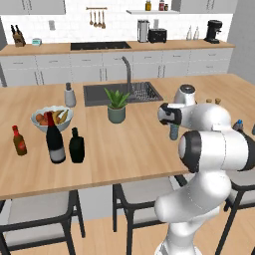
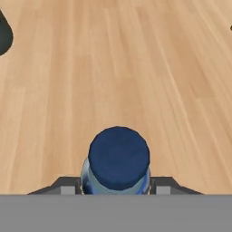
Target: Move the plastic bottles in the middle to the plastics group, and the glass bottles in the middle to the glass group.
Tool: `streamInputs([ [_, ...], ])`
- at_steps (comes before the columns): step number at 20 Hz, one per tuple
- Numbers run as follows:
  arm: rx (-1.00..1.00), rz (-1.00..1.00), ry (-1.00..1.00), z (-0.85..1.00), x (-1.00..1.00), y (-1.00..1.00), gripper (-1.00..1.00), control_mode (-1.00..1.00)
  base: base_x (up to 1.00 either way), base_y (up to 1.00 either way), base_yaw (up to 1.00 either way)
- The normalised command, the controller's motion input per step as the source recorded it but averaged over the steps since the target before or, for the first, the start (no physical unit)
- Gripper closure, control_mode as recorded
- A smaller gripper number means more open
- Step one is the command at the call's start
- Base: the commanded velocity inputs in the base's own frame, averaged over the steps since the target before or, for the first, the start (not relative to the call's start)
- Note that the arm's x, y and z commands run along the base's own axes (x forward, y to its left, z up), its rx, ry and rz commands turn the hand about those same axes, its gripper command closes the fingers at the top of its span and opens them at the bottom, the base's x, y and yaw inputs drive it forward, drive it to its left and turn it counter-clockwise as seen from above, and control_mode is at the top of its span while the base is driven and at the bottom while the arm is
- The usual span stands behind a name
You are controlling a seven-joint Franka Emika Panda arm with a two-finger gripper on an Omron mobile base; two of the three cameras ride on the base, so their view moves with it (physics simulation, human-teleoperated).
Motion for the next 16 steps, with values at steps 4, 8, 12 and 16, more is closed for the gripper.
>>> streamInputs([
  [4, 0.00, -0.21, 0.00, -0.02, -0.15, -1.00, 1.00, -1.00, 0.00, 0.00, 0.00],
  [8, 0.01, -0.21, 0.00, 0.00, -0.06, -1.00, 1.00, -1.00, 0.00, 0.00, 0.00],
  [12, 0.03, -0.18, 0.00, 0.00, 0.00, -1.00, 1.00, -1.00, 0.00, 0.00, 0.00],
  [16, 0.07, -0.14, 0.01, 0.00, 0.00, -0.94, 1.00, -1.00, 0.00, 0.00, 0.00],
])
